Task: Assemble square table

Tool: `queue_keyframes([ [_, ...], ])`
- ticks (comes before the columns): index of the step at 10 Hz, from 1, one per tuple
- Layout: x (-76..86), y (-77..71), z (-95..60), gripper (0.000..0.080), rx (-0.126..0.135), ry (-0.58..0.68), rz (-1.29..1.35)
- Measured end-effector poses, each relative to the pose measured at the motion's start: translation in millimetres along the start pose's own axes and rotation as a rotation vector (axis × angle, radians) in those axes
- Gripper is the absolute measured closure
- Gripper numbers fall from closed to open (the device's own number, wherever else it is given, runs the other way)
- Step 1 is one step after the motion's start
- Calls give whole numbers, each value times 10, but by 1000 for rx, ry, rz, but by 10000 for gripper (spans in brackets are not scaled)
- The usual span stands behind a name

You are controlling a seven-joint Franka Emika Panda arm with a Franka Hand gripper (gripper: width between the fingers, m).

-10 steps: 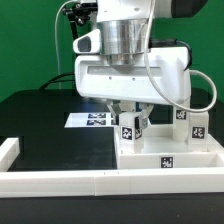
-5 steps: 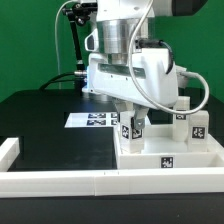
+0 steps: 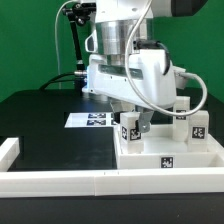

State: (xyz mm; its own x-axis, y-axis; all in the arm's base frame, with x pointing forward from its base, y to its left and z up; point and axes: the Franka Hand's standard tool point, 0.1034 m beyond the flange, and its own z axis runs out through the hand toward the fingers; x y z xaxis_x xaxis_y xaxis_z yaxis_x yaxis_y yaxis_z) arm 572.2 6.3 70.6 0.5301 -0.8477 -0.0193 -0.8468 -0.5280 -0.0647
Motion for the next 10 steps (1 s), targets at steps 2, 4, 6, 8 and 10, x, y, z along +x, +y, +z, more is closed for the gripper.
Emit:
queue_keyframes([
  [2,-7,-5,1,157,0,0,-203],
  [4,-57,-32,9,151,1,-3,-315],
  [6,-36,-34,0,150,-5,3,-525],
  [8,-34,-34,-1,150,-5,3,-649],
  [10,-31,-31,-1,150,-15,6,-786],
])
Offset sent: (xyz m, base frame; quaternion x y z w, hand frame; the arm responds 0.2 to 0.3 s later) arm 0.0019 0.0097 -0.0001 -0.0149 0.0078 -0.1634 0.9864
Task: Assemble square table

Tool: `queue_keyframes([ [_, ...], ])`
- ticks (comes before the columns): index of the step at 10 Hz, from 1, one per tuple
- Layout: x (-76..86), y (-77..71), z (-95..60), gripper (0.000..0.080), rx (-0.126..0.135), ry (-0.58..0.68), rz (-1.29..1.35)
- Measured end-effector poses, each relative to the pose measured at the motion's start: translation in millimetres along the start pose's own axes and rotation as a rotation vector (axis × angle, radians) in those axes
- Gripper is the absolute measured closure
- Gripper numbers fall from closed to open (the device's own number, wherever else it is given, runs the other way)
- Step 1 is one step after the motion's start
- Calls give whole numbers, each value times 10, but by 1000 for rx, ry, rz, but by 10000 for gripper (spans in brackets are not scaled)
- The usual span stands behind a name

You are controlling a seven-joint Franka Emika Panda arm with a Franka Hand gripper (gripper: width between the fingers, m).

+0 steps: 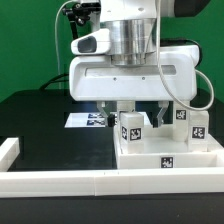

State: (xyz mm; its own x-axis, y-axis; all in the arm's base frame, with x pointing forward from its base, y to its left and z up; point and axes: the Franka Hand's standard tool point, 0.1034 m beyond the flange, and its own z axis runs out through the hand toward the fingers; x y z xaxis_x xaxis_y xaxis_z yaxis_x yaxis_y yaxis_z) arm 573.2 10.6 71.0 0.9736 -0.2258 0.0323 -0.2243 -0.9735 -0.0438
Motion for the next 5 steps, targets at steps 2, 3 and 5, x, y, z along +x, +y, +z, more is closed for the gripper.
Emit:
queue_keyframes([
  [2,5,21,-1,150,-9,0,-177],
  [3,15,33,-3,150,-10,6,-254],
  [5,22,59,-3,150,-12,6,-365],
])
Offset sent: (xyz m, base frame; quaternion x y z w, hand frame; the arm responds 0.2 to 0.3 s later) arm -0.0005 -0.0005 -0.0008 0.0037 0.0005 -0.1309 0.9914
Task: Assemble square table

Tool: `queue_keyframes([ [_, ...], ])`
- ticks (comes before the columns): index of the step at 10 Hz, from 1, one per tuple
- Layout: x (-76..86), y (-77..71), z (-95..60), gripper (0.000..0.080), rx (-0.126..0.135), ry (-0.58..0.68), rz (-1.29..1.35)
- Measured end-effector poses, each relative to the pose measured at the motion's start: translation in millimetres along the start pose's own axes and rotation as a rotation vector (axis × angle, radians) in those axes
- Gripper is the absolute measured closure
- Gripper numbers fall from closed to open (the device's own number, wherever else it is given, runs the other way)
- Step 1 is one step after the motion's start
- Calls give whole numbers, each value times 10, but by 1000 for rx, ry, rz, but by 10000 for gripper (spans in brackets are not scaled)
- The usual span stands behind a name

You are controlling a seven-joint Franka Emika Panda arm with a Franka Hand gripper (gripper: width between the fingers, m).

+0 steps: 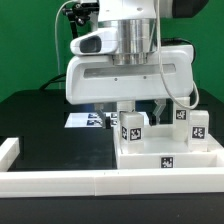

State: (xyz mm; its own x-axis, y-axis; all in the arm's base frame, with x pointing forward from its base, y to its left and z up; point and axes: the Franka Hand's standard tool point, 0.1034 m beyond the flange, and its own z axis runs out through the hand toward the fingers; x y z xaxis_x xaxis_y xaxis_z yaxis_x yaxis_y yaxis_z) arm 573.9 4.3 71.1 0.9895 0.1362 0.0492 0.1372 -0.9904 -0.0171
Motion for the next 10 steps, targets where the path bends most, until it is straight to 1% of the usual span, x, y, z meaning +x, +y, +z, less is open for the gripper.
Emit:
queue_keyframes([
  [1,3,6,-1,174,0,2,-17],
  [2,3,6,-1,174,0,2,-10],
  [3,2,8,-2,362,0,2,-9],
  [4,2,7,-1,362,0,2,5],
  [5,2,9,-1,513,0,2,19],
  [7,2,9,-1,510,1,2,61],
  [9,1,41,-5,510,2,4,210],
  [10,-1,45,-7,510,0,11,326],
])
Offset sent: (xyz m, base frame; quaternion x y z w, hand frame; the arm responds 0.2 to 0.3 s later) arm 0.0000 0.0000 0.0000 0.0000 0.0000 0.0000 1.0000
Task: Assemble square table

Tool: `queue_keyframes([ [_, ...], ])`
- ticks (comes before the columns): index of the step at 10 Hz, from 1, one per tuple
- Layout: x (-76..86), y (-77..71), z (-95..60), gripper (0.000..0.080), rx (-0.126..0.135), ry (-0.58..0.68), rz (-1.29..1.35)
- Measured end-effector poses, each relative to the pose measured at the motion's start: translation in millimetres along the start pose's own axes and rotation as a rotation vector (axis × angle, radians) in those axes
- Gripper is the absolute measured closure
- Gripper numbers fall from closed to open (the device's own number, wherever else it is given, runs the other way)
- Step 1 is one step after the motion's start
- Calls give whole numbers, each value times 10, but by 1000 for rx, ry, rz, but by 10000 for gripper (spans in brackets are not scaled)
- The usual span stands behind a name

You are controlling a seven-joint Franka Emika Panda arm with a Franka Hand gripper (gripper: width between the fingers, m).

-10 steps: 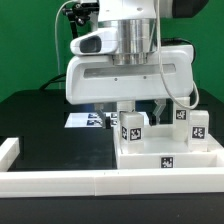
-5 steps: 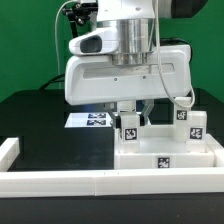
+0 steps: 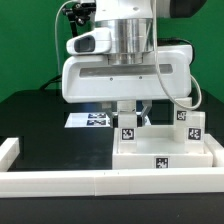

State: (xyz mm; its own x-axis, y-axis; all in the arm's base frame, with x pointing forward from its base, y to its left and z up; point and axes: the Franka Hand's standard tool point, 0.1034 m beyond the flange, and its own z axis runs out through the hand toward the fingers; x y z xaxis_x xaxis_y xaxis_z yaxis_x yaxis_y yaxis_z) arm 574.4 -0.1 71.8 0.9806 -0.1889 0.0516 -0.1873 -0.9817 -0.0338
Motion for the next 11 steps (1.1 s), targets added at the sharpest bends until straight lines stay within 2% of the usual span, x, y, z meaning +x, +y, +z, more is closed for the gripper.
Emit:
queue_keyframes([
  [5,-24,-47,8,509,18,50,533],
  [11,-31,-24,7,509,48,19,1017],
])
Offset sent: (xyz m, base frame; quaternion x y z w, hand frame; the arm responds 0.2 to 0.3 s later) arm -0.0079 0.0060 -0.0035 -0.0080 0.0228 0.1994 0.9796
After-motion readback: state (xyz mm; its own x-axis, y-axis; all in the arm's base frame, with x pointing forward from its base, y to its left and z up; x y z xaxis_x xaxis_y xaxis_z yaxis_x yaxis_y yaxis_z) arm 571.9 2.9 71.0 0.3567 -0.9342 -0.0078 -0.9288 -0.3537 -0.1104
